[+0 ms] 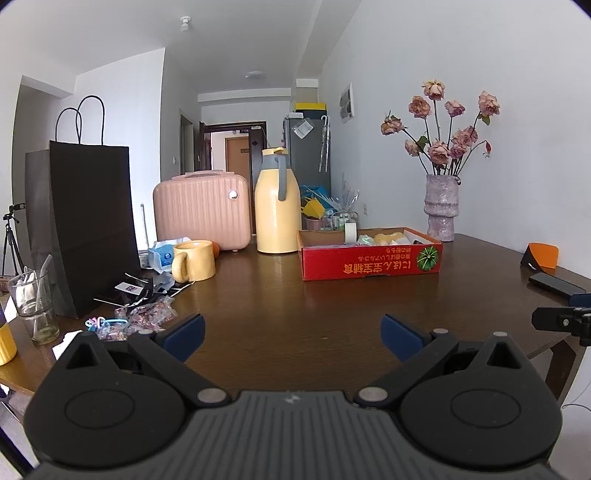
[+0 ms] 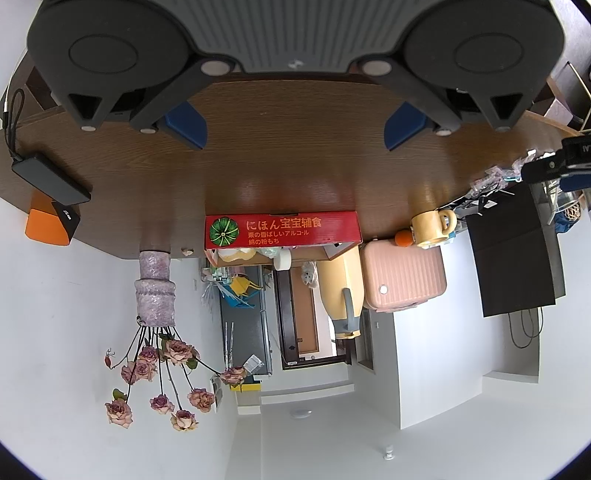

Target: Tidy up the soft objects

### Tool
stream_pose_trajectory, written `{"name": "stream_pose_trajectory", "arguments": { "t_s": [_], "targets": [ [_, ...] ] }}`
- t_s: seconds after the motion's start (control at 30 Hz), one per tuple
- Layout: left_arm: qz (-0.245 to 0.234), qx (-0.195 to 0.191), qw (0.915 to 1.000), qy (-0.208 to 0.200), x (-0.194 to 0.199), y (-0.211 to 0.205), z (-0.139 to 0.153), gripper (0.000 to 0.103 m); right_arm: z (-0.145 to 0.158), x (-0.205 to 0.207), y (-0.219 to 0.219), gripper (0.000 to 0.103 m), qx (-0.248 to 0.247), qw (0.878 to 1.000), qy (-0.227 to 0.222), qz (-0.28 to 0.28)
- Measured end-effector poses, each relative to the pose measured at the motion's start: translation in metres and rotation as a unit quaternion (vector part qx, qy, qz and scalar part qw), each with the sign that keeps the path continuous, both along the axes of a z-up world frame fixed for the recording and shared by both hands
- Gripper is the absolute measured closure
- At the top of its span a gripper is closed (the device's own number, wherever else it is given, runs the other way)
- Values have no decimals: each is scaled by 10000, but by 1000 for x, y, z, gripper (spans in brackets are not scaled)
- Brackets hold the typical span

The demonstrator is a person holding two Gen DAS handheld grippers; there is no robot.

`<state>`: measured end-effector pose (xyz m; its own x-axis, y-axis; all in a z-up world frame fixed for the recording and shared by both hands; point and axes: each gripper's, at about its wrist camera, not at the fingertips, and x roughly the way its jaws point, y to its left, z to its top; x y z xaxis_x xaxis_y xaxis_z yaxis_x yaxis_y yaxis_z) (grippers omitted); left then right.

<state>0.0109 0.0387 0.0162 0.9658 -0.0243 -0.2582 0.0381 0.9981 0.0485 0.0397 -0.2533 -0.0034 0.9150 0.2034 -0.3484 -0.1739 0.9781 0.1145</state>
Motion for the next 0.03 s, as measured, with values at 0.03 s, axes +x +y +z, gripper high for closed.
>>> {"name": "stream_pose_trajectory", "arguments": {
  "t_s": [0.03],
  "targets": [
    [-14, -10, 10000, 7, 0, 0, 0, 0, 0, 0, 0, 1, 0, 10000, 1, -4]
  ]
}}
